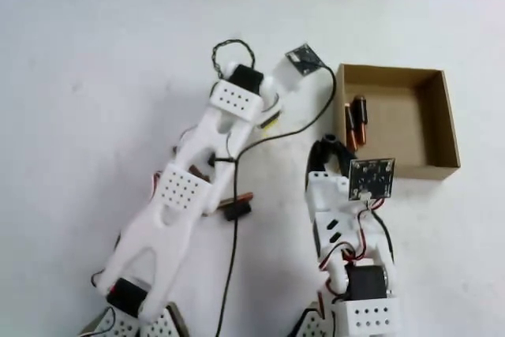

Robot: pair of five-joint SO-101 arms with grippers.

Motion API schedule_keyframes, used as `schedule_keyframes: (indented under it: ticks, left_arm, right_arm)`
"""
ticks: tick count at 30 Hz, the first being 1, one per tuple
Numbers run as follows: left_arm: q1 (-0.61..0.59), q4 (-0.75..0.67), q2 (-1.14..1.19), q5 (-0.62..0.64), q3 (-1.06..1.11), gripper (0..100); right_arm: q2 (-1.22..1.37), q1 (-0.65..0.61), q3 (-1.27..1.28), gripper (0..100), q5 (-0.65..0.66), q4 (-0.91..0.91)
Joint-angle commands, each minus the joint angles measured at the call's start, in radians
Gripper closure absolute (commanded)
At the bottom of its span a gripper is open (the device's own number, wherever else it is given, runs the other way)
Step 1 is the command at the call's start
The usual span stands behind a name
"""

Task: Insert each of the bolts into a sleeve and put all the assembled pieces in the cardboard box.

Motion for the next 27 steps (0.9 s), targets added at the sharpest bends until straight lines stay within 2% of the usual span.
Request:
schedule_keyframes:
  ticks: [1,10,20,27]
  left_arm:
    - [-0.007,-0.025,-0.01,0.011,0.002,93]
    - [-0.007,0.029,-0.015,0.011,-0.006,94]
    - [-0.001,0.18,-0.013,0.008,-0.006,94]
    - [0.004,0.21,-0.013,0.003,-0.006,93]
  right_arm:
    - [-0.012,0.005,0.009,98.1,-0.003,0.004]
    - [-0.012,0.005,0.009,98.1,-0.003,0.004]
    - [-0.012,0.005,0.009,98.1,-0.003,0.004]
    - [-0.012,0.005,0.009,98.1,-0.003,0.002]
